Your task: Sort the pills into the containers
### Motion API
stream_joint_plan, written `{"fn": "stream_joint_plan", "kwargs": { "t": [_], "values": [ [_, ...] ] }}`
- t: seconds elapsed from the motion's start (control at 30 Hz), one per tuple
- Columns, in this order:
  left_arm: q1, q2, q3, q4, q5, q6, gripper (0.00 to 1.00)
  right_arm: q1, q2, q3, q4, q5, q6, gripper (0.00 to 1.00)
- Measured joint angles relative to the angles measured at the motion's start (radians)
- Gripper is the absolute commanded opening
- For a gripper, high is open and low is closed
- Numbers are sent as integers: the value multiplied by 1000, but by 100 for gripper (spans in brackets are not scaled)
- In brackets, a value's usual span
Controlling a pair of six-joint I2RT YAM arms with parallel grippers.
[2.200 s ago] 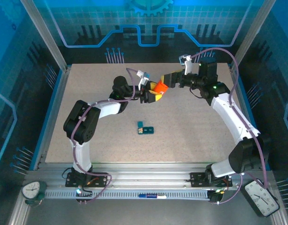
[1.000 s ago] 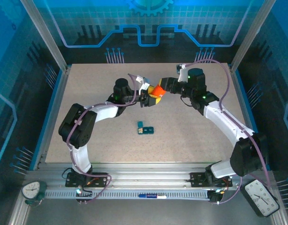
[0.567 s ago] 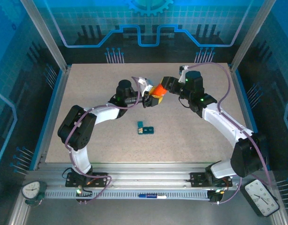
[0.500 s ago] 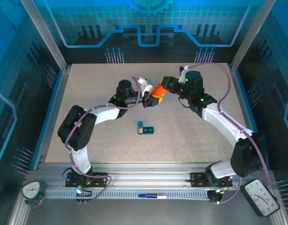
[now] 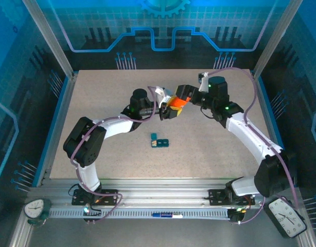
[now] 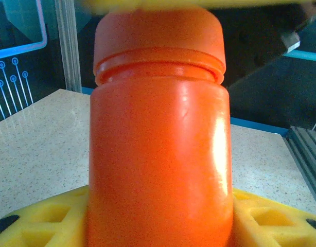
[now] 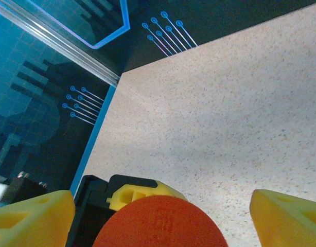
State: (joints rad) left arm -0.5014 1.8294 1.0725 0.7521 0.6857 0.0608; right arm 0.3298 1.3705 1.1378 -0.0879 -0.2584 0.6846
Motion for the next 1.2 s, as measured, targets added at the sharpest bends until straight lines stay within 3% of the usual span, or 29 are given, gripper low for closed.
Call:
{"fn": "stream_joint_plan", "kwargs": {
  "t": [0.23, 0.57, 1.2],
  "values": [
    [2, 0, 2, 1, 43, -6, 0, -107, -90, 6, -9, -150, -122, 93],
    [41, 3, 31, 33, 175, -74, 0, -156, -24, 74, -74, -368, -328, 89],
    [58, 52, 66, 83, 255, -161, 0, -154, 79, 126, -113, -462, -390, 76]
  ]
}}
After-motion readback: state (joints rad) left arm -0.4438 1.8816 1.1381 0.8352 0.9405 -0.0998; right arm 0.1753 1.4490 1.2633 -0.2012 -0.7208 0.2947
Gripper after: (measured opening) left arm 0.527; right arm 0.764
